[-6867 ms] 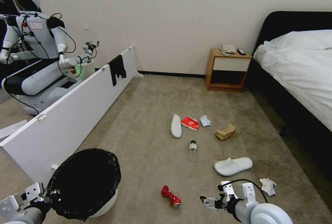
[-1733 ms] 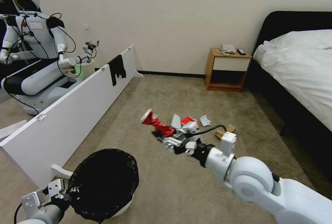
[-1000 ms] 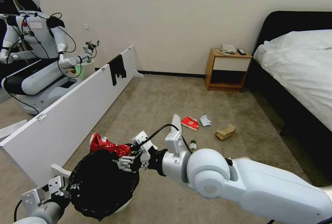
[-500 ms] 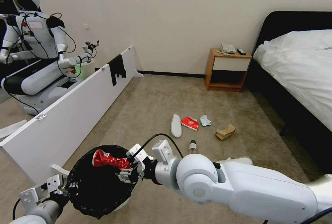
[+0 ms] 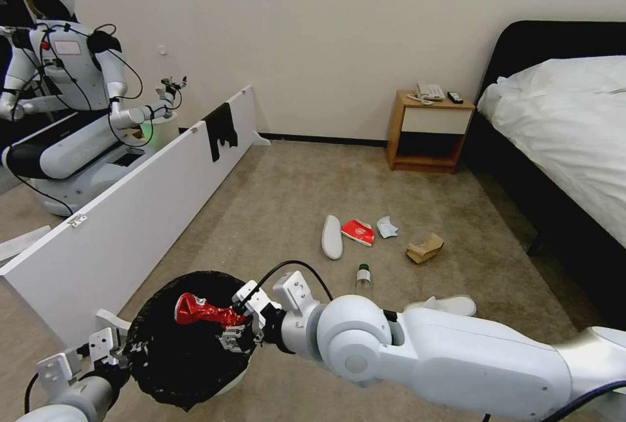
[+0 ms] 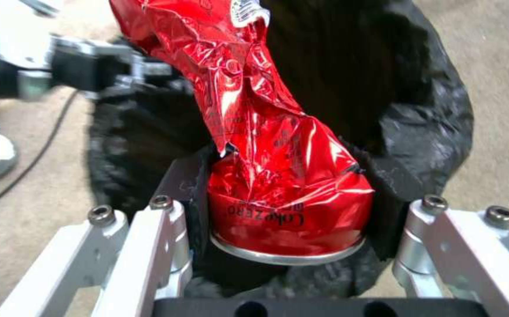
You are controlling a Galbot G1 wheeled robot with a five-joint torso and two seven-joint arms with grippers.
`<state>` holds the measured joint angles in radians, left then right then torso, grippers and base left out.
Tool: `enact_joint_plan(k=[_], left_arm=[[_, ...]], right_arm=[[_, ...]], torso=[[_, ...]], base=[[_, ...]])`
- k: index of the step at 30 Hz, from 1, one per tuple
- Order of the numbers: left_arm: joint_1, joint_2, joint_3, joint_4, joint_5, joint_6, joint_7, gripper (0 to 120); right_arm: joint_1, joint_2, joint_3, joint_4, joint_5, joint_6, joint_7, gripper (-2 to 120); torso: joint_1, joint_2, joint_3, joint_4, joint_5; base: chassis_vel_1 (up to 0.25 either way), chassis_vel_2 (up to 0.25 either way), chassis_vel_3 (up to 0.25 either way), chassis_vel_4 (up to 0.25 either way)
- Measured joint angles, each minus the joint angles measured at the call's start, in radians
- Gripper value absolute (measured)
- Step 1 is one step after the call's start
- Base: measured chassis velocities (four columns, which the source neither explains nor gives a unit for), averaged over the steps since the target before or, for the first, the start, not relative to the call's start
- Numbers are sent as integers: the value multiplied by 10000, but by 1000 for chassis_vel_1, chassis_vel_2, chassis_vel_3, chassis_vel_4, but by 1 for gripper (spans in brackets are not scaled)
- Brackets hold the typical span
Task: Pick up the trash bin, then pick up the garbage from the floor and place it into the trash bin.
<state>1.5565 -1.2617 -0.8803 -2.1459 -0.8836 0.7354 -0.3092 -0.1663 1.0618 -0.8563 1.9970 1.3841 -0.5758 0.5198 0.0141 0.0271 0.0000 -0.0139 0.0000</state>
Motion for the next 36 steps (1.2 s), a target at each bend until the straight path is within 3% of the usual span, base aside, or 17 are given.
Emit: enact_joint_plan(k=[8,20,33,36], left_arm=[[28,-36,5,-53,5,0,41,1],[-30,-44,50,51,25,0,93,1],[-58,-31,85,152,67,-1,129,1],[-61,-30,88,167,69,-1,135,1]], right_arm=[[-297,249,-68,-1034,-236,105,-62,49],[-464,489,-95,-1348,-481,386,-163,49],[-452,583,32,-1057,-448,499,-154,97],[-440,509,44,-972,-415,483,-131,99]], torso=[[0,0,0,0,0],[0,0,0,0,0],[0,0,0,1,0],[0,0,0,0,0]], base=[[0,0,0,0],[0,0,0,0],[0,0,0,0],[0,0,0,0]])
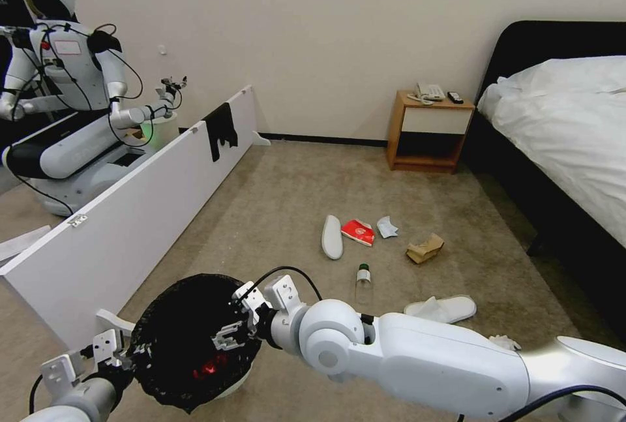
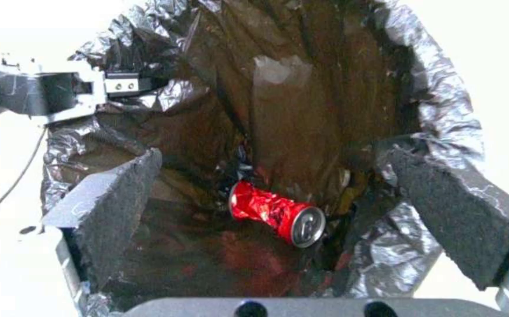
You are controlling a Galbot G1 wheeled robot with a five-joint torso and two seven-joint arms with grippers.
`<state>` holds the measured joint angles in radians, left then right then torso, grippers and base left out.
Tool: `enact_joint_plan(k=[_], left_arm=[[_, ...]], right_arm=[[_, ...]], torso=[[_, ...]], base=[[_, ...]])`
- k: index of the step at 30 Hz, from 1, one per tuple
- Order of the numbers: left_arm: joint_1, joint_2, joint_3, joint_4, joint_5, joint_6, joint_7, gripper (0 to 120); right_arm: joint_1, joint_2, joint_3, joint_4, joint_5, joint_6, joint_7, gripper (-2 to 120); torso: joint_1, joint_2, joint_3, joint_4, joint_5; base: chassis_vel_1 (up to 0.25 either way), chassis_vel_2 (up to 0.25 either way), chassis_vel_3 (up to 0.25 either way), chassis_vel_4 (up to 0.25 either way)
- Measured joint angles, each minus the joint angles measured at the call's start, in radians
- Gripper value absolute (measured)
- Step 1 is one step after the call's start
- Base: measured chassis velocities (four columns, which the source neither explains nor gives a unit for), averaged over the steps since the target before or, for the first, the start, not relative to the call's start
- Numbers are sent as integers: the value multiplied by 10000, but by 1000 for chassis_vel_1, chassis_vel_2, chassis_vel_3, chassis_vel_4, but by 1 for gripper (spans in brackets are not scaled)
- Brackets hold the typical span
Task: Pick up the trash bin, then pick up the garbage from the floor and place it into the trash bin.
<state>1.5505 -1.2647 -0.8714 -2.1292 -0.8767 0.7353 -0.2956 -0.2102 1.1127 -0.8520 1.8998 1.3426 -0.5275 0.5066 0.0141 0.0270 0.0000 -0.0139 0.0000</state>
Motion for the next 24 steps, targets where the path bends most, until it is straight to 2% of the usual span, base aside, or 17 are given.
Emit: enact_joint_plan(k=[7,11,13,14,17,18,20,23,24], left_arm=[[8,-15,2,61,29,1,18,1],[32,9,-45,116,41,0,37,1],[58,31,-90,132,50,0,41,1],[58,31,-90,132,50,0,41,1],[90,26,-138,90,48,0,53,1],[90,26,-138,90,48,0,53,1],[105,18,-154,49,49,0,58,1],[111,7,-165,33,51,0,59,1],[116,-20,-183,7,52,0,66,1]], right_arm=[[9,-247,366,512,33,-2,97,100],[-84,-633,1142,1361,62,266,28,100],[-260,-1049,1860,1895,-144,931,-387,100],[-260,-1049,1860,1895,-144,931,-387,100],[-919,-1601,3228,2293,-709,2450,-1321,100],[-919,-1601,3228,2293,-709,2450,-1321,100],[-1590,-1915,4177,2402,-907,3277,-1808,100],[-1829,-2027,4503,2432,-981,3540,-1986,100],[-2209,-2220,5012,2476,-1153,4029,-2318,100]], torso=[[0,1,0,1,0],[0,1,0,1,1],[0,1,-1,0,0],[0,1,-1,0,0],[-1,0,-1,0,1],[-1,0,-1,0,1],[-1,1,0,-1,3],[-1,1,-1,-2,3],[-1,0,-1,-2,4]], base=[[0,0,0,0],[0,0,0,0],[0,0,0,0],[0,0,0,0],[0,0,0,0],[0,0,0,0],[0,0,0,0],[0,0,0,0],[0,0,0,0]])
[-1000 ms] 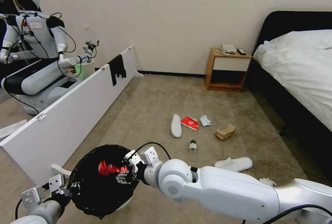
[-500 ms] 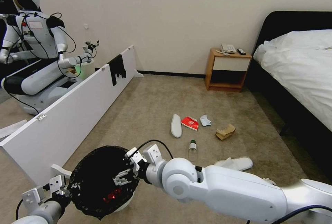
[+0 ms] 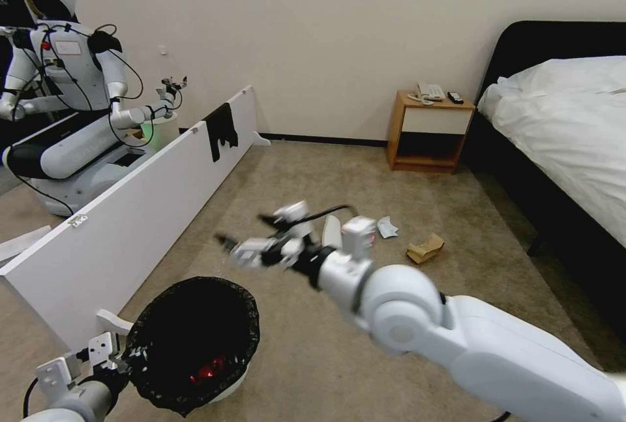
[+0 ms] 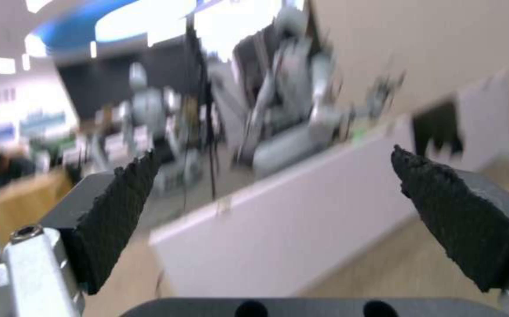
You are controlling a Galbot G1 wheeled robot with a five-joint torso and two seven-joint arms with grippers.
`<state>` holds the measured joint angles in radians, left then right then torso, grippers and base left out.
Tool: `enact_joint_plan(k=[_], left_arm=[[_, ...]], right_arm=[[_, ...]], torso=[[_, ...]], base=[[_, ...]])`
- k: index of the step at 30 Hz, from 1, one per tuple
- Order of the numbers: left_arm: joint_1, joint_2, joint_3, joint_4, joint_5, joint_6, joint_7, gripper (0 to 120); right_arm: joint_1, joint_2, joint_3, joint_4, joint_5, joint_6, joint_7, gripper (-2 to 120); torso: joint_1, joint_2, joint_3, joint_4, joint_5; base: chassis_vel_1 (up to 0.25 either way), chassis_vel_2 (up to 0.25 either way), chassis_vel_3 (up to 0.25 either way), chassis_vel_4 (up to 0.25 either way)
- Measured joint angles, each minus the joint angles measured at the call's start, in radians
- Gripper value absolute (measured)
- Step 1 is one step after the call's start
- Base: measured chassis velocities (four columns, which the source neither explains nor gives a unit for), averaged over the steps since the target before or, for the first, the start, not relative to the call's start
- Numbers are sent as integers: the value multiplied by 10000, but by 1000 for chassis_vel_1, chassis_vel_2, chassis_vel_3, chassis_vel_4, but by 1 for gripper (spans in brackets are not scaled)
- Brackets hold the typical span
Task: Pick up the trash bin, then pick up the garbage from the floor and place it into the trash bin.
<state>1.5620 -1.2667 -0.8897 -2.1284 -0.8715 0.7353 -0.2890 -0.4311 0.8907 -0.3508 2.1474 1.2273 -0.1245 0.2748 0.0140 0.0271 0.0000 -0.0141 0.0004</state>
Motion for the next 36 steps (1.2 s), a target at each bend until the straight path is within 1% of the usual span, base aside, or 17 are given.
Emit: enact_joint_plan(k=[1,2,5,6,7,9,10,12,13,16,20,24,26,28,29,31,36], left_arm=[[0,-18,-11,-18,1,0,2,1],[0,-71,-34,-70,23,0,6,1],[0,-121,-50,-117,50,0,7,1],[16,-229,-94,-258,87,0,10,1],[16,-229,-94,-258,87,0,10,1],[48,-385,-139,-419,184,0,14,1],[48,-385,-139,-419,184,0,14,1],[66,-532,-155,-537,239,0,23,1],[66,-532,-155,-537,239,0,23,1],[125,-709,-220,-666,411,0,95,1],[129,-793,-245,-750,492,0,106,1],[141,-889,-261,-854,648,0,137,1],[142,-901,-268,-869,669,0,139,1],[157,-949,-288,-932,741,0,157,1],[157,-949,-288,-932,741,0,157,1],[163,-997,-288,-994,801,0,185,1],[151,-1095,-244,-1041,877,0,220,1]], right_arm=[[-188,-86,262,7,-105,305,-169,100],[-562,-201,885,-8,-342,1164,-589,100],[-756,-221,1246,-99,-561,1795,-869,100],[-1142,-216,2134,-315,-1095,2814,-1321,100],[-1142,-216,2134,-315,-1095,2814,-1321,100],[-1887,-305,3807,-385,-1754,3432,-1664,100],[-1887,-305,3807,-385,-1754,3432,-1664,100],[-2944,-517,5350,-199,-2013,3523,-1782,100],[-2944,-517,5350,-199,-2013,3523,-1782,100],[-4540,-752,6854,48,-2331,3814,-1821,100],[-5535,-706,7860,220,-2759,3894,-1888,100],[-7453,-233,9378,624,-4187,3906,-1835,100],[-7713,-156,9548,670,-4407,3906,-1820,100],[-8747,174,10255,860,-5471,3805,-1608,100],[-8747,174,10255,860,-5471,3805,-1608,100],[-9703,480,10850,1124,-6654,3324,-1097,100],[-10583,936,10954,1353,-7721,2951,-508,100]], torso=[[0,0,0,0,-2],[0,0,0,1,-1],[0,0,-1,1,-2],[1,0,1,3,-1],[1,0,1,3,-1],[0,1,0,5,-1],[0,1,0,5,-1],[0,0,0,1,-1],[0,0,0,1,-1],[0,0,0,1,-1],[0,1,0,2,-2],[0,0,-1,1,-2],[0,1,0,3,-3],[0,1,-1,2,-2],[0,1,-1,2,-2],[0,1,-1,1,-6],[0,1,-1,3,-5]], base=[[0,0,0,0],[0,0,0,0],[0,0,0,0],[0,0,0,0],[0,0,0,0],[0,0,0,0],[0,0,0,0],[0,0,0,0],[0,0,0,0],[0,0,0,0],[0,0,0,0],[0,0,0,0],[0,0,0,0],[0,0,0,0],[0,0,0,0],[0,0,0,0],[0,0,0,0]])
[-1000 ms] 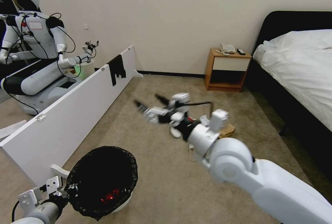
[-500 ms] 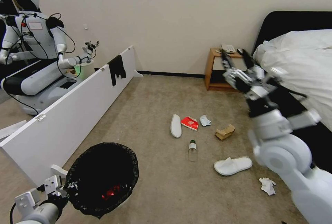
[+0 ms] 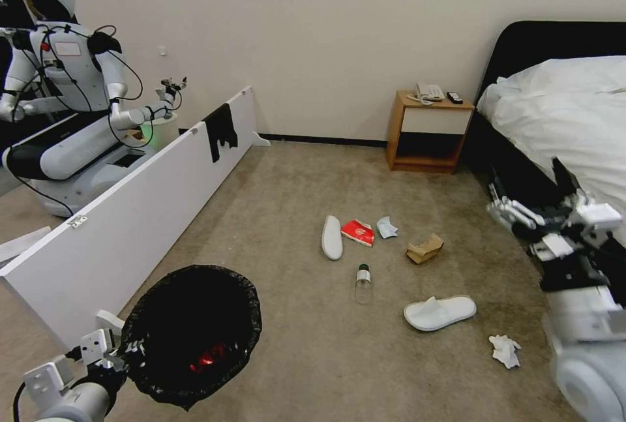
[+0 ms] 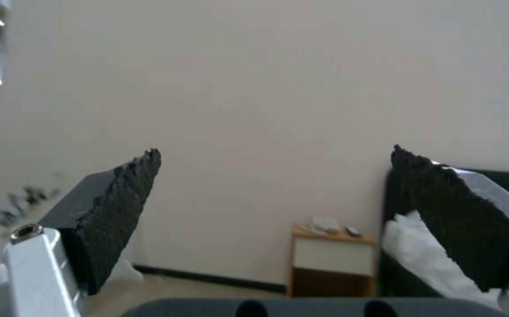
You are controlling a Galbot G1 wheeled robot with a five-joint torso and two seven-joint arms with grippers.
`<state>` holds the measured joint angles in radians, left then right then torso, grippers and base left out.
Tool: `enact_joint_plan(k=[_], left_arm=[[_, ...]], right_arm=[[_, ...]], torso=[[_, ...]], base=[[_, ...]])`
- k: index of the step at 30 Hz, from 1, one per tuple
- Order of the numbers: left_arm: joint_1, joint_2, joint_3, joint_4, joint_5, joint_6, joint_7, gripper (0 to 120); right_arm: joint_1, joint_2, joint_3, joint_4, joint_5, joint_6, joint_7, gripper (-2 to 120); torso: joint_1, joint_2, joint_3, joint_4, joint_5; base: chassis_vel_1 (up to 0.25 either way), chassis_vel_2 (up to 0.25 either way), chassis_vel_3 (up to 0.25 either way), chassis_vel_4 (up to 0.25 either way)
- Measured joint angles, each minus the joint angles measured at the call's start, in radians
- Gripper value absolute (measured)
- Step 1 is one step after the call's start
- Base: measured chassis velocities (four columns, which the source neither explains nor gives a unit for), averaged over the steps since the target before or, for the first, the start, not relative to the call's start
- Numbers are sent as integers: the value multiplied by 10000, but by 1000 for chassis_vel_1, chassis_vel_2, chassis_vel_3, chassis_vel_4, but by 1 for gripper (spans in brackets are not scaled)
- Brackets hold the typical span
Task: Pick up the trash bin, then pick up the garbage from the floor and place it into the trash bin.
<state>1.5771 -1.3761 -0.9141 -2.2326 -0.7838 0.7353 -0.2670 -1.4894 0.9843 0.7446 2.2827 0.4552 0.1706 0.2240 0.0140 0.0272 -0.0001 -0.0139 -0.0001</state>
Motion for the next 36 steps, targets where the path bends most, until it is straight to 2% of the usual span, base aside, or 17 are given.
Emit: enact_joint_plan(k=[9,11,15,26,36], left_arm=[[-41,-177,109,-84,191,0,56,1],[-49,-267,152,-88,309,0,93,1],[-55,-375,163,-121,371,0,129,1],[-17,-412,161,-164,349,0,156,1],[-70,-402,192,-100,319,0,167,1]], right_arm=[[-1070,963,-360,116,-1774,-94,298,100],[-1435,1506,-591,-57,-2471,-8,351,100],[-1616,1985,-796,-310,-2938,80,412,100],[-1632,2526,-1005,-697,-3227,419,309,100],[-1587,2621,-963,-825,-3293,542,233,100]], torso=[[1,0,1,0,0],[1,0,0,-1,1],[1,0,1,0,1],[1,0,1,0,1],[0,0,1,-1,1]], base=[[0,0,0,0],[0,0,0,0],[0,0,0,0],[0,0,0,0],[0,0,0,0]])
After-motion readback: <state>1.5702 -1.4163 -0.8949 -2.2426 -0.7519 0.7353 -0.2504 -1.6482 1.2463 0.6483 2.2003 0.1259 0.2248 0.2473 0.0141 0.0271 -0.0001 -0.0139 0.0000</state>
